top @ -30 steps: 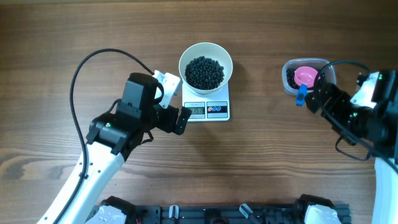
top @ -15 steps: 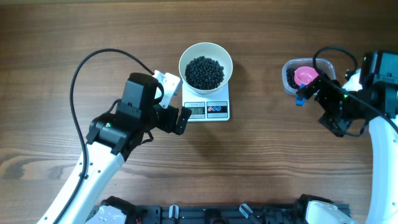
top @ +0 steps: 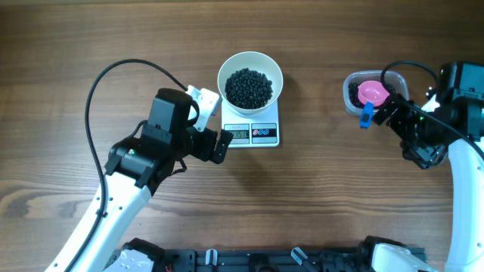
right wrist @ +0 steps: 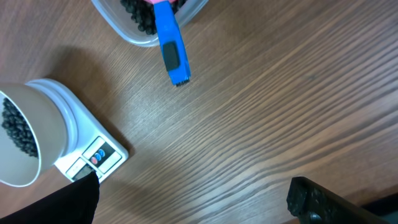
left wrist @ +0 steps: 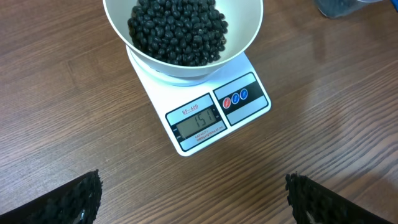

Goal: Scoop item into bowl and weigh 150g on scale
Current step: 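Reach the right gripper to the blue scoop handle and grasp it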

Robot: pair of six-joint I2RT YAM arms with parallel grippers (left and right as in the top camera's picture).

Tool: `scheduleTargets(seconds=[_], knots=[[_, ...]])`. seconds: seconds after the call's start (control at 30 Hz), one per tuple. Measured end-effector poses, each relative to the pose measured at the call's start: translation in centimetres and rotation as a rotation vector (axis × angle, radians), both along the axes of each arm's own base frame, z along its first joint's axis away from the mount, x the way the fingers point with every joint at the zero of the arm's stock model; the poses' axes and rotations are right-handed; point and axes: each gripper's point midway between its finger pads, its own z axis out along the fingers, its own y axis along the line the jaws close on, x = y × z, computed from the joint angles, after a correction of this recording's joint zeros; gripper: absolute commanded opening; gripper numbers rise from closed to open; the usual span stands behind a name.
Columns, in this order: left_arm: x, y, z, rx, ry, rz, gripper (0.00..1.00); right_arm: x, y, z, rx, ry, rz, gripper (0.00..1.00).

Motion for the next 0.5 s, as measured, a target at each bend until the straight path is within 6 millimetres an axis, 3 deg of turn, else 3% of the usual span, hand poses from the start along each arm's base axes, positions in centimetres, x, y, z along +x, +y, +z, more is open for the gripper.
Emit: scheduleTargets(seconds=[0.2,0.5], knots=[[0.0,0.0,0.0,0.000,0.000,0.000,1.00,0.6,-0.3,-0.4,-0.028,-0.006,0.051,1.00],[0.0,0.0,0.0,0.000,0.000,0.000,1.00,2.0,-0.9,-2.8,-0.012,0.059,0.065,1.00]])
